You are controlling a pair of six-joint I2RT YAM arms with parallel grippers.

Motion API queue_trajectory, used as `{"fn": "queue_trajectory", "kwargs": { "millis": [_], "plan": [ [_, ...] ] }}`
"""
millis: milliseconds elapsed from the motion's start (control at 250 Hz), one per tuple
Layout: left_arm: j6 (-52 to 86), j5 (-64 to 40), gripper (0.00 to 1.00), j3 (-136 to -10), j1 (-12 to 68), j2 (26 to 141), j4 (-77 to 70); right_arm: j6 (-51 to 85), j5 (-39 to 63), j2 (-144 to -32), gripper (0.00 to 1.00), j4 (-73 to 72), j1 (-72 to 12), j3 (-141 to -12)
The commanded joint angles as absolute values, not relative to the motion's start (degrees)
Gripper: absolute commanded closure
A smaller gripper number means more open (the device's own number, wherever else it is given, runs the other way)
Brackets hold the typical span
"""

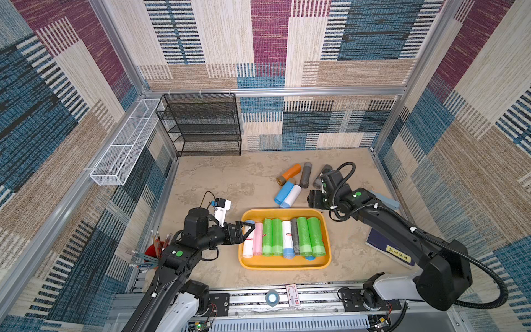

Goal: Put the roll of trash bags into the storage box
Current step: Place the roll of trash bags in the storage box.

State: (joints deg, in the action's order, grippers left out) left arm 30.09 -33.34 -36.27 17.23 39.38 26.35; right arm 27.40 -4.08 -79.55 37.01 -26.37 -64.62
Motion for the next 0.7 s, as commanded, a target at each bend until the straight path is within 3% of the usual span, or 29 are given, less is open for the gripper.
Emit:
{"fn": "queue_trajectory", "kwargs": {
  "millis": [0, 280, 696],
  "plan": [
    [30.5, -34.8, 0.02, -36.0, 17.0, 39.1, 24.5, 23.3, -0.1, -83.6, 0.26, 31.3, -22.0, -67.8],
    [30.4, -34.6, 0.02, -36.1, 16.8, 39.6, 24.7, 22.5, 1.6, -98.9, 0.26, 24.1, -12.6, -76.4],
    [30.7, -36.2, 0.02, -36.0, 15.2, 40.9, 23.9, 21.6, 0.7, -119.1, 0.26, 22.1, -8.2, -89.8]
  ]
}}
